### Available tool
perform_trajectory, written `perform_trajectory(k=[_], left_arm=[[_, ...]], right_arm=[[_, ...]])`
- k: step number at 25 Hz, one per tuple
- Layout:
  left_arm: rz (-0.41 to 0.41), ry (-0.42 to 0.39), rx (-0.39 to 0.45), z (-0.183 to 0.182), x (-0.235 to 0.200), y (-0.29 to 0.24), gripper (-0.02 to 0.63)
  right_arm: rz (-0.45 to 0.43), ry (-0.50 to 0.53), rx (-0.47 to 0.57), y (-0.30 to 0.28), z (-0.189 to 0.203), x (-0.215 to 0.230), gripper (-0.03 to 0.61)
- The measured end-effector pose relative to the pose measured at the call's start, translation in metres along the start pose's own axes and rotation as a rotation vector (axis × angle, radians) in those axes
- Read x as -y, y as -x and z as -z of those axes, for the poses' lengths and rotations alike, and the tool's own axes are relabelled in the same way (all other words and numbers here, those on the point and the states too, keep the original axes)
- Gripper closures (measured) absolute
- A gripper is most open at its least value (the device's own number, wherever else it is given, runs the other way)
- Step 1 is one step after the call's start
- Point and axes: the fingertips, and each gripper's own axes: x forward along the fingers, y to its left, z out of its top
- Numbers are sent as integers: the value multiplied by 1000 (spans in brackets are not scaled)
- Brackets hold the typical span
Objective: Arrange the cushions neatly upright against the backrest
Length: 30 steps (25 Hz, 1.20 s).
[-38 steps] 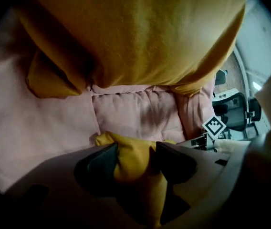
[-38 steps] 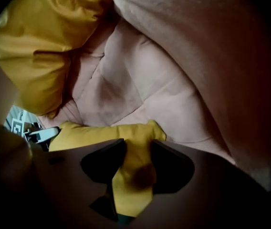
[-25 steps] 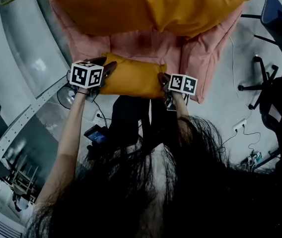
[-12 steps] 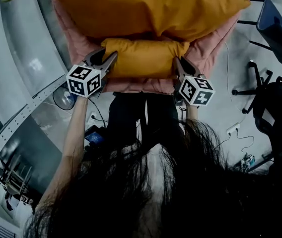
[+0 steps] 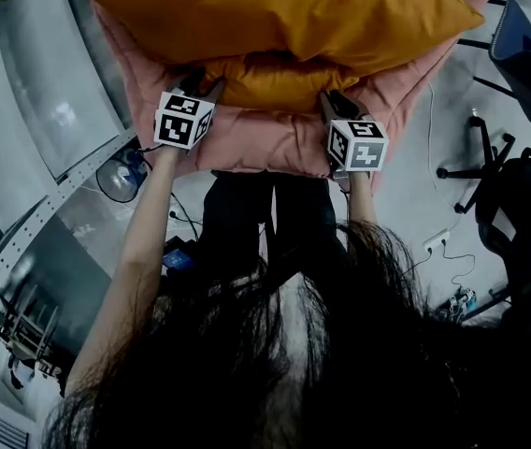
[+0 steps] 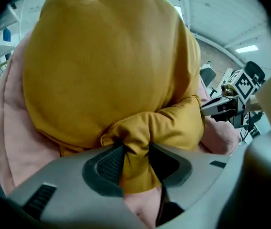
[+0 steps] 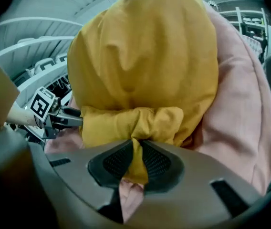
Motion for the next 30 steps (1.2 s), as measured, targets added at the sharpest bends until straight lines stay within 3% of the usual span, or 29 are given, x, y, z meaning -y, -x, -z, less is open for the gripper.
perform_trajectory(k=[7,16,20,24,30], left_arm=[[-23,24,-85,9,-15,-32,439],[19,-8,-44,22,-9,-13,422],[-12,-1,-64,29,-11,4,378],[-82,110,-18,33,-10,36,354],[-125,260,94,24,9,91,354]], right_arm=[[-12,18,-105,-39,1,7,506],[12,29,-98,-25,14,4,485],[38,30,-126,-16,20,4,449],[22,-17,-134,6,27,3,387],[-6,3,-85,45,11,-3,387]])
